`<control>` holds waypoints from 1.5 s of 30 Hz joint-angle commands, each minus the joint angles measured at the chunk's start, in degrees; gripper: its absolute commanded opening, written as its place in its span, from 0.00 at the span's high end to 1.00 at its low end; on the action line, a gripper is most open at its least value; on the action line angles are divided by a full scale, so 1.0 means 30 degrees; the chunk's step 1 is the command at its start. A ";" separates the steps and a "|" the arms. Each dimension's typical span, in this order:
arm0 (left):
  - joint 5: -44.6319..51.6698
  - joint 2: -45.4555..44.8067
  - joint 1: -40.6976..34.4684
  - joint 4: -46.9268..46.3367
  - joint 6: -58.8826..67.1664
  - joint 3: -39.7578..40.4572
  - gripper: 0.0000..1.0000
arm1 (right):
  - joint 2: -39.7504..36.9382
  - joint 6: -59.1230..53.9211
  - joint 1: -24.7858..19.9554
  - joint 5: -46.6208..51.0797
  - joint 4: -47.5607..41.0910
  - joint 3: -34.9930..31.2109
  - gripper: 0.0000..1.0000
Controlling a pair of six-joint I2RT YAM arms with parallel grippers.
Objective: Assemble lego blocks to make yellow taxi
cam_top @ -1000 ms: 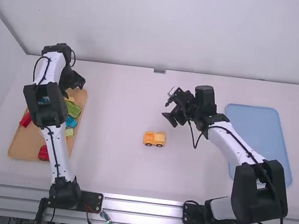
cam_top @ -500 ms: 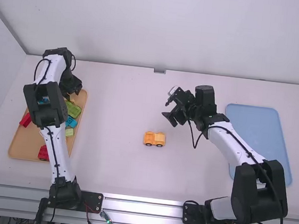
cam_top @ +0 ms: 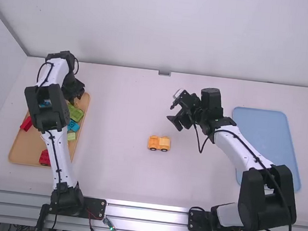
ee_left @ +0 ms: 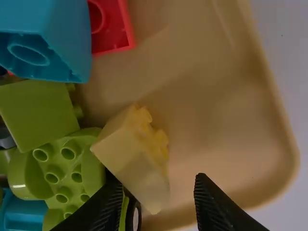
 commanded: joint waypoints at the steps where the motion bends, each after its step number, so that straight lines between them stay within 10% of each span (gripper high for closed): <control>1: -0.0087 -0.0233 -0.0036 0.0138 -0.0255 -0.0437 0.59 | -0.0233 0.0117 0.0029 0.0029 -0.0051 0.0058 0.01; 45: -0.0576 -0.0233 -0.0051 0.1705 -0.3687 -0.1931 0.74 | -0.0233 0.0117 0.0022 0.0029 -0.0481 0.0058 0.01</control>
